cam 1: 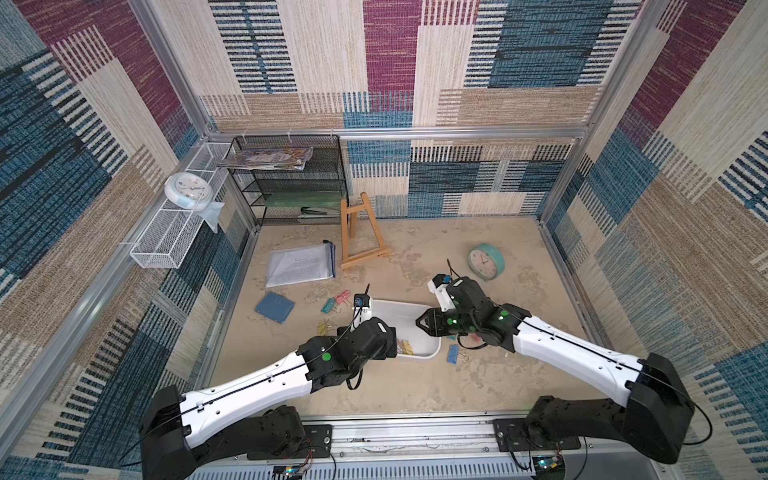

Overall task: Take out the binder clips from the storage box
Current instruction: Pick up the binder clip from the storage box.

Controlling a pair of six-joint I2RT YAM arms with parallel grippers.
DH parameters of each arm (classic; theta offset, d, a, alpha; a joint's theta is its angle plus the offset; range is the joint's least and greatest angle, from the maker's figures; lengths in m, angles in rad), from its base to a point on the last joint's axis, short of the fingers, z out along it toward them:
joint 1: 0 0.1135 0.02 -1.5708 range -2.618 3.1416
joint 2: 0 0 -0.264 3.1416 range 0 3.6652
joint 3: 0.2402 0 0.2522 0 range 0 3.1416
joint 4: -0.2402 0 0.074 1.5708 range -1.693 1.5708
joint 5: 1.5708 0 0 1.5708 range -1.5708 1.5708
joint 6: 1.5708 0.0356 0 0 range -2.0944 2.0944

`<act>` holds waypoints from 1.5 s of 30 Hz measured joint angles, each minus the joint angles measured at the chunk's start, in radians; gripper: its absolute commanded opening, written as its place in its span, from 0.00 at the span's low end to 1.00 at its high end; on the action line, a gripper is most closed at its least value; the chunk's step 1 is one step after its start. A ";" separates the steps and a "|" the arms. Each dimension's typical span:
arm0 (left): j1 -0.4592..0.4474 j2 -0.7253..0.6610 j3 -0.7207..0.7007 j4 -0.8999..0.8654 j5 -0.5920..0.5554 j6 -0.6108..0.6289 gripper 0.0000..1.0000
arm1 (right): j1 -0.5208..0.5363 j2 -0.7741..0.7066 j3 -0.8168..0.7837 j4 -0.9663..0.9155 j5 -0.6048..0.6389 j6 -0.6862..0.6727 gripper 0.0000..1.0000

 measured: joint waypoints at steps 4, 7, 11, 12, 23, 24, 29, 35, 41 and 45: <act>0.030 -0.038 -0.029 -0.012 -0.025 0.007 0.99 | 0.060 0.161 0.112 -0.055 0.050 -0.044 0.39; 0.048 -0.075 -0.066 -0.015 -0.039 0.007 0.99 | 0.092 0.254 0.163 -0.090 0.063 -0.063 0.41; 0.079 -0.111 -0.103 -0.015 -0.043 0.007 0.99 | 0.114 0.341 0.204 -0.132 0.071 -0.075 0.45; 0.086 -0.117 -0.108 -0.015 -0.043 0.007 0.99 | 0.119 0.360 0.214 -0.142 0.072 -0.077 0.46; 0.124 -0.116 -0.119 0.016 -0.022 0.021 0.99 | 0.136 0.473 0.288 -0.209 0.080 -0.099 0.35; 0.126 -0.115 -0.119 0.018 -0.021 0.021 0.99 | 0.136 0.471 0.288 -0.216 0.088 -0.100 0.34; 0.129 -0.113 -0.118 0.019 -0.019 0.025 0.99 | 0.137 0.451 0.290 -0.271 0.151 -0.102 0.33; 0.134 -0.113 -0.114 0.019 -0.016 0.033 0.99 | 0.136 0.410 0.288 -0.307 0.223 -0.101 0.35; 0.137 -0.112 -0.110 0.019 -0.011 0.033 0.99 | 0.136 0.395 0.283 -0.337 0.260 -0.101 0.34; 0.137 -0.112 -0.110 0.019 -0.005 0.033 0.99 | 0.136 0.388 0.281 -0.352 0.259 -0.105 0.36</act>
